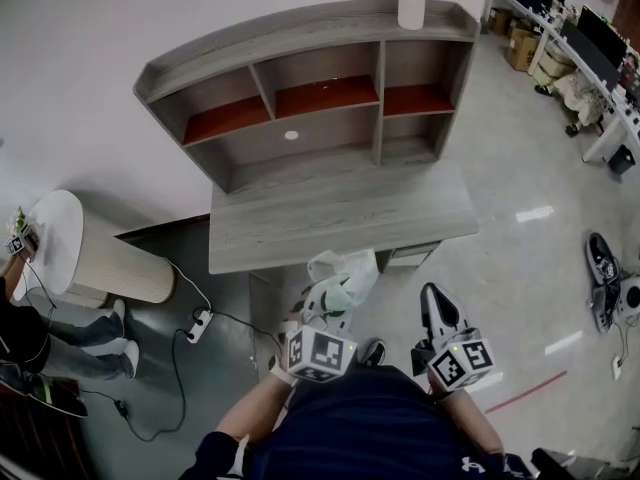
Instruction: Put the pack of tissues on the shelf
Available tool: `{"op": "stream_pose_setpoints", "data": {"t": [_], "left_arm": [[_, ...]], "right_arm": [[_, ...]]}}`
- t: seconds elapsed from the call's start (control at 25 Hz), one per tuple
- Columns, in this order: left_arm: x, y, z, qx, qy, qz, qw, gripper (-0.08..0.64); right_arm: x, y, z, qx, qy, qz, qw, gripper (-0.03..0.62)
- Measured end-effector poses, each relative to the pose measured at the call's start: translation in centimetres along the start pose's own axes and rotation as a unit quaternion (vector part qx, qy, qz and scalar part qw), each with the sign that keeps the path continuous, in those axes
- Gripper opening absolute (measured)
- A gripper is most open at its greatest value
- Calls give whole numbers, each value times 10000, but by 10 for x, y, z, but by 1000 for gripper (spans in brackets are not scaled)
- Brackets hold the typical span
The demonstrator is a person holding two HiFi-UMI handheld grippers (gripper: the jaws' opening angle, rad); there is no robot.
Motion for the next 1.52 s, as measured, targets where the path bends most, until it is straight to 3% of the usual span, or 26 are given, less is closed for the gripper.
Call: {"op": "stream_pose_setpoints", "data": {"t": [0.48,1.0,1.52], "left_arm": [[-8,-42,62,-273,90,-93,9995,34],[-14,-136,133,-523,318,-133,9980,34],[-37,-195,154,-613,302,-206,9975,34]], "right_arm": [[10,32,57,-367,-39,-79,9993,11],[33,46,164,-661,-107,-203,9975,11],[26,36,227,-715,-413,-259,9963,11]]}}
Point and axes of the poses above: the fingertips, and each gripper's own axes: z forward along the fingers, y to its right, x out of its top, the point moved 4 cm from there along -z, backward along the fingers, and after that the axes turned 1 degree about y, right-handed, at the moved point
